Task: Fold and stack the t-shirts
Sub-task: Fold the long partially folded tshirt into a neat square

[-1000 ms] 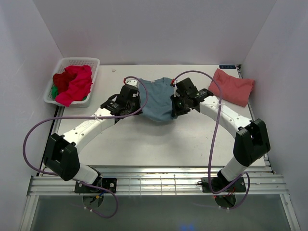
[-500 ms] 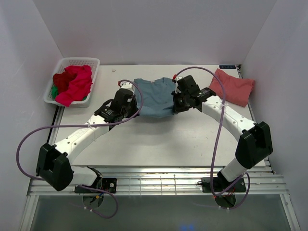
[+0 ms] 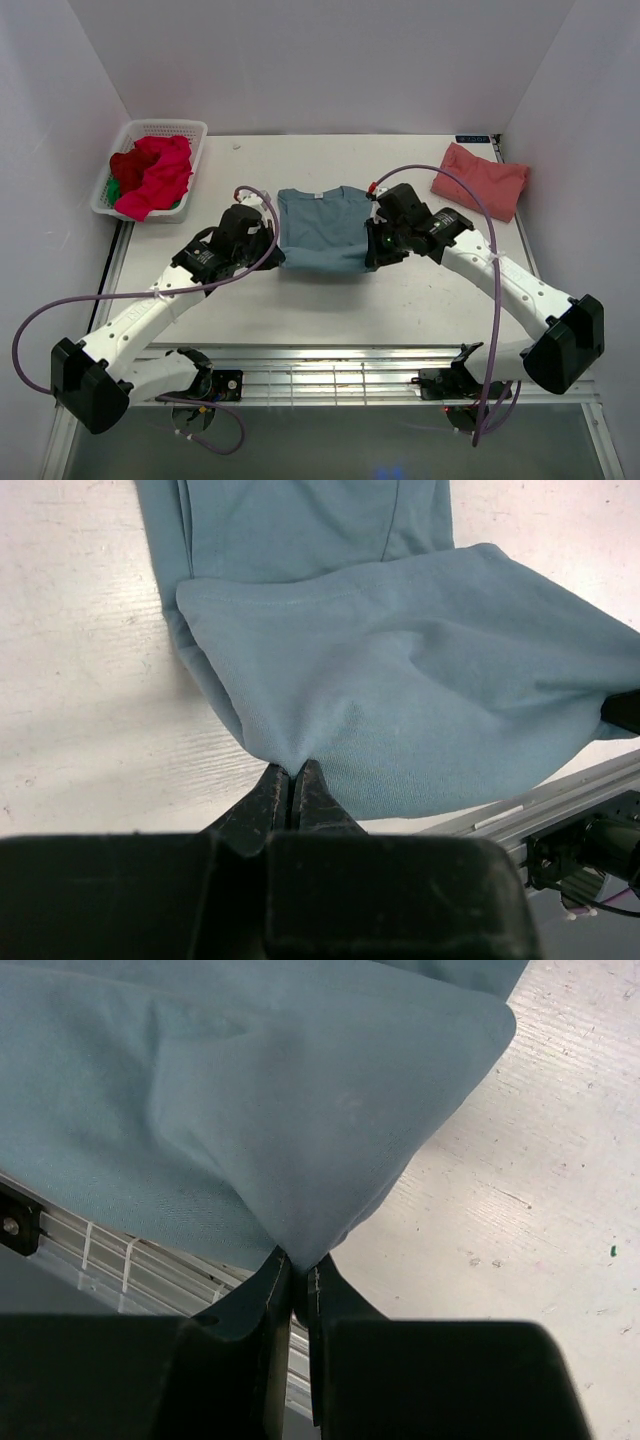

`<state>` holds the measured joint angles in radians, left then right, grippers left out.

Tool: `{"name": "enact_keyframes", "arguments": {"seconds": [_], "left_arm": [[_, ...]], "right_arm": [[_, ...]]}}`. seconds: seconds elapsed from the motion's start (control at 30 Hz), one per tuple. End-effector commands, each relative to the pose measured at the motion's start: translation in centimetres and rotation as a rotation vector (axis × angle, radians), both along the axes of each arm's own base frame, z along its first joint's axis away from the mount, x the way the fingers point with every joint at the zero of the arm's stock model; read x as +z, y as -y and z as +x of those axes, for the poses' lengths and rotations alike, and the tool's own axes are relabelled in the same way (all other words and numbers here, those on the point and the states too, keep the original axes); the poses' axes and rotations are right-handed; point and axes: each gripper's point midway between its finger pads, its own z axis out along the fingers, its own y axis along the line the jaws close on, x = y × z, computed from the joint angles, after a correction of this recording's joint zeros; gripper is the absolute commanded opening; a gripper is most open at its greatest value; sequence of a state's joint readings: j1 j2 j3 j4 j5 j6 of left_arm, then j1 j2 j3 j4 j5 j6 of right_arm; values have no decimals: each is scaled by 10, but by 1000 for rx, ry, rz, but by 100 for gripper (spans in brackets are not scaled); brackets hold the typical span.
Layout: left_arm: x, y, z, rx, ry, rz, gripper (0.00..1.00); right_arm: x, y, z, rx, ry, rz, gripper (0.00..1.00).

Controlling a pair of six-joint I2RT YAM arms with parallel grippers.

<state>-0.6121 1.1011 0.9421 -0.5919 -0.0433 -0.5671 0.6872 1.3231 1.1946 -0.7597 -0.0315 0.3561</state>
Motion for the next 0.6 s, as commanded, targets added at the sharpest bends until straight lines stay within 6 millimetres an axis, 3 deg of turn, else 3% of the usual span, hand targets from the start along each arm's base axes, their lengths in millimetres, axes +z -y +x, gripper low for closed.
{"name": "enact_keyframes", "arguments": {"seconds": [0.0, 0.07, 0.33, 0.57], "left_arm": [[-2, -3, -7, 19, -26, -4, 0], [-1, -6, 5, 56, 6, 17, 0], [-1, -5, 65, 143, 178, 106, 0], [-2, -7, 106, 196, 297, 162, 0]], "right_arm": [[0, 4, -6, -30, -16, -4, 8], [-1, 2, 2, -28, 5, -8, 8], [-10, 0, 74, -112, 179, -160, 8], [-23, -9, 120, -134, 252, -237, 8]]}}
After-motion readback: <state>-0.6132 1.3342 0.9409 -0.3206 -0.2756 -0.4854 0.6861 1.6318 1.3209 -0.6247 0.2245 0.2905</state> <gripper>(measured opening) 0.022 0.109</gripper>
